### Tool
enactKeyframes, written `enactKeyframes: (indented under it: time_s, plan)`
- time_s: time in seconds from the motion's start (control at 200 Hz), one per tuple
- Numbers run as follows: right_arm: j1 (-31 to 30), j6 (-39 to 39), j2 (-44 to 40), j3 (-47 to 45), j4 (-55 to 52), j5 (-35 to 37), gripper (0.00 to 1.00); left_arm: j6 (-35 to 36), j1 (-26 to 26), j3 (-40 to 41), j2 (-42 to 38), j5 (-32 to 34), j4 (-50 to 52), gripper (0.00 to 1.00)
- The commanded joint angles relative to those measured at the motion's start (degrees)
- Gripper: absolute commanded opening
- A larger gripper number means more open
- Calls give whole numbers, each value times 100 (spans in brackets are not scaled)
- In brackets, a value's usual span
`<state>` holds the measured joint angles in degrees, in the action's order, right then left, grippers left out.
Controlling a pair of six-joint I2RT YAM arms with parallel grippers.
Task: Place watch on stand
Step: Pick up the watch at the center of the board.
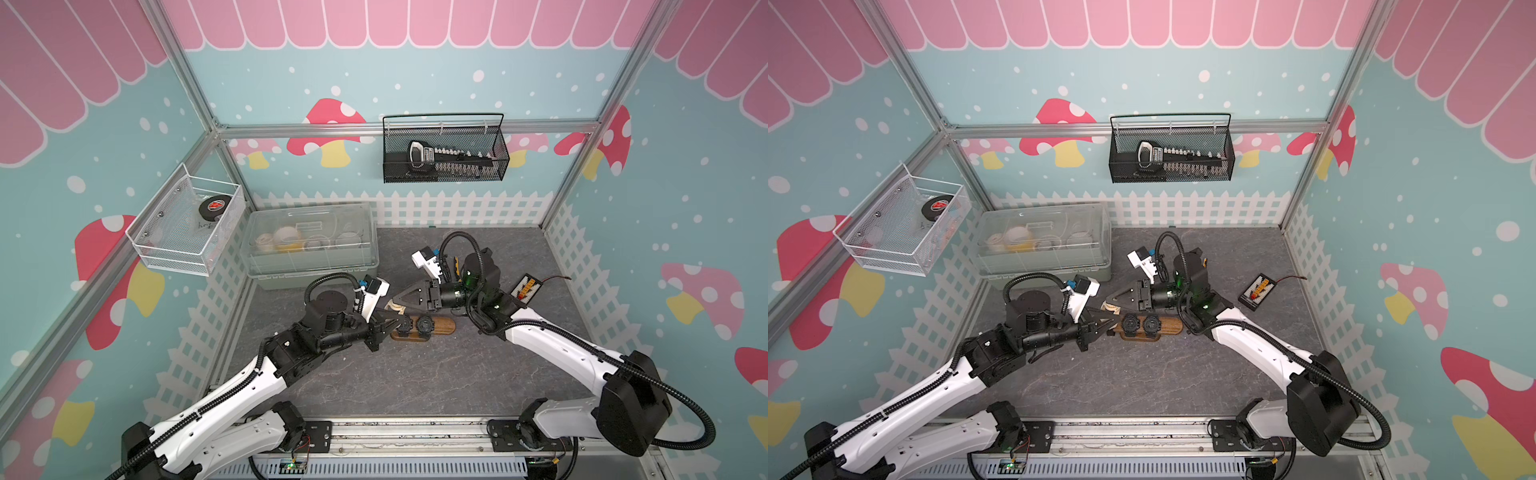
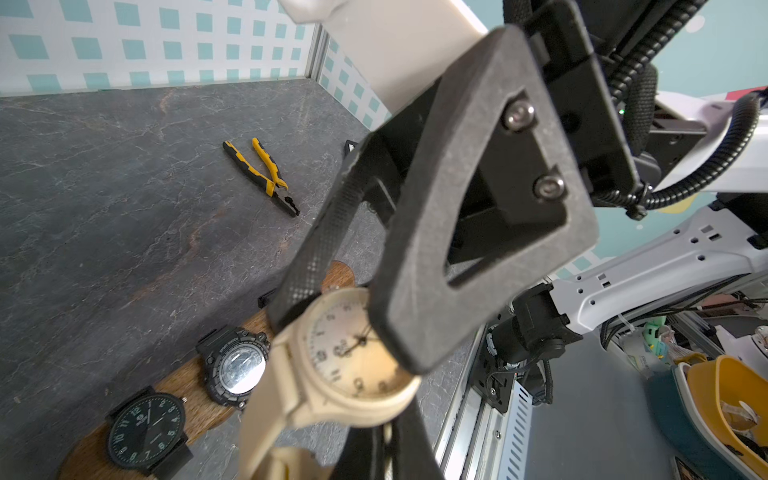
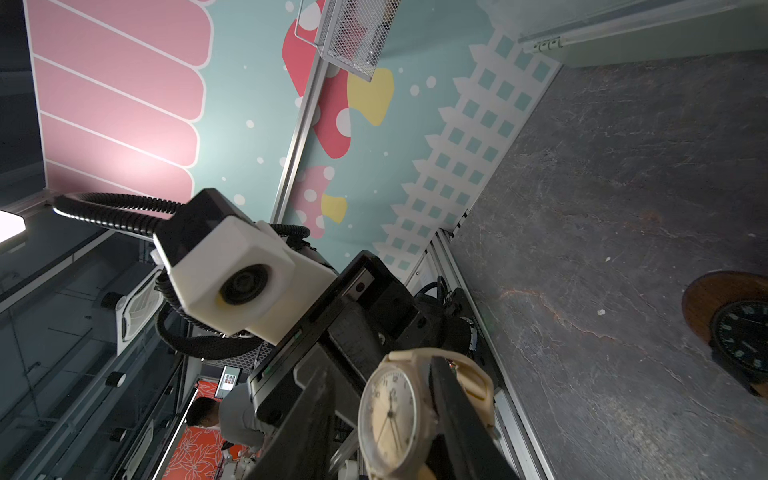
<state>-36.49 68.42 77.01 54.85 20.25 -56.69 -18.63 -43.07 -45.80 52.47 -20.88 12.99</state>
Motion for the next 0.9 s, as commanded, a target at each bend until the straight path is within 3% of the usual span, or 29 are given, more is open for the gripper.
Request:
enactKeyframes:
  time_s: [0.0,0.435,0.785,0.896]
  plan:
    - [-42,73,-230,-121,236,-194,37,47,160,99,-141,-209,41,0]
    - [-47,-92,-377,-251,84,-216,27,-395,634,142,154,-1310,-293,0]
    - [-45,-464,-424,-187,-215,-55,9,-439,653,193,183,-1324,-299,0]
    - [-47,-591,-472,-167,-372,6,3,-476,666,169,179,-1293,-296,14]
